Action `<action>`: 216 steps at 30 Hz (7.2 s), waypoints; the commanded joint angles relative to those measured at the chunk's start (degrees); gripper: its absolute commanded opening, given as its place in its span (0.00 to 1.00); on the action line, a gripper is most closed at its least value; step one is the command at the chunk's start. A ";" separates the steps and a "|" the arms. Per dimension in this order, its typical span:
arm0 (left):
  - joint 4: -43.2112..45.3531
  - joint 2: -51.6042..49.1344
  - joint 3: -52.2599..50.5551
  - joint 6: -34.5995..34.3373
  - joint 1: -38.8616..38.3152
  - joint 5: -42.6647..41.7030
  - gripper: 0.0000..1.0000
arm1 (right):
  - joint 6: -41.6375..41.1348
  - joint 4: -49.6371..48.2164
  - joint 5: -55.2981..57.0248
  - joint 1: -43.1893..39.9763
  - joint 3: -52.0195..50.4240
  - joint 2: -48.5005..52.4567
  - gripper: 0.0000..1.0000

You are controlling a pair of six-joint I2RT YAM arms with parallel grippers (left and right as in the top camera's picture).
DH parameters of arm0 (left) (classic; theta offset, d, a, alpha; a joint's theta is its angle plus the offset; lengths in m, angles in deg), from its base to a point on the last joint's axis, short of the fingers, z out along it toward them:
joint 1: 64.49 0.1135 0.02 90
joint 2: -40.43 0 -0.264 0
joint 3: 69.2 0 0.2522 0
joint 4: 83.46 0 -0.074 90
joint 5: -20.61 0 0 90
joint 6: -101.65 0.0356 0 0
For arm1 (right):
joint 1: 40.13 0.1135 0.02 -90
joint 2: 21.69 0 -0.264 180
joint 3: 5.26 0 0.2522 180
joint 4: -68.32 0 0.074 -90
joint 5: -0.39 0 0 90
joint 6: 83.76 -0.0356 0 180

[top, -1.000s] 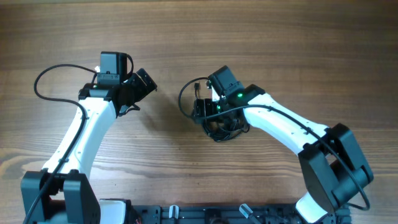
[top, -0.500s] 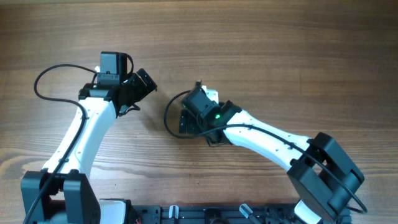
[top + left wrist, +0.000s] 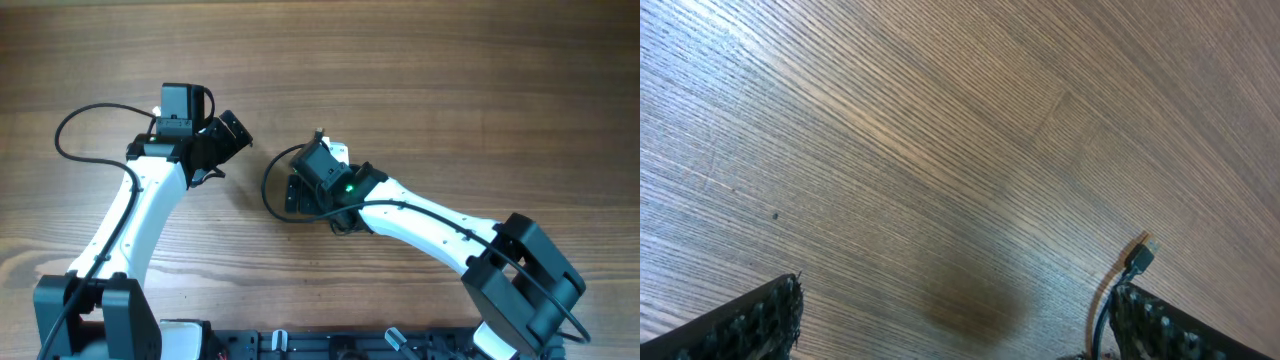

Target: Untangle cables

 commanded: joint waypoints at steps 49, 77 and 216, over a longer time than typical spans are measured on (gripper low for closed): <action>-0.07 0.00 0.00 -0.76 0.02 0.74 1.00 | 5.14 -6.86 0.74 -5.97 2.62 1.60 0.61; -1.40 0.00 0.00 -0.52 0.02 0.74 1.00 | 20.76 0.48 -28.52 -7.78 2.56 3.32 0.04; -6.95 -1.92 -0.07 13.03 0.02 6.64 0.04 | 20.04 0.74 -42.07 -32.85 0.68 -3.45 0.29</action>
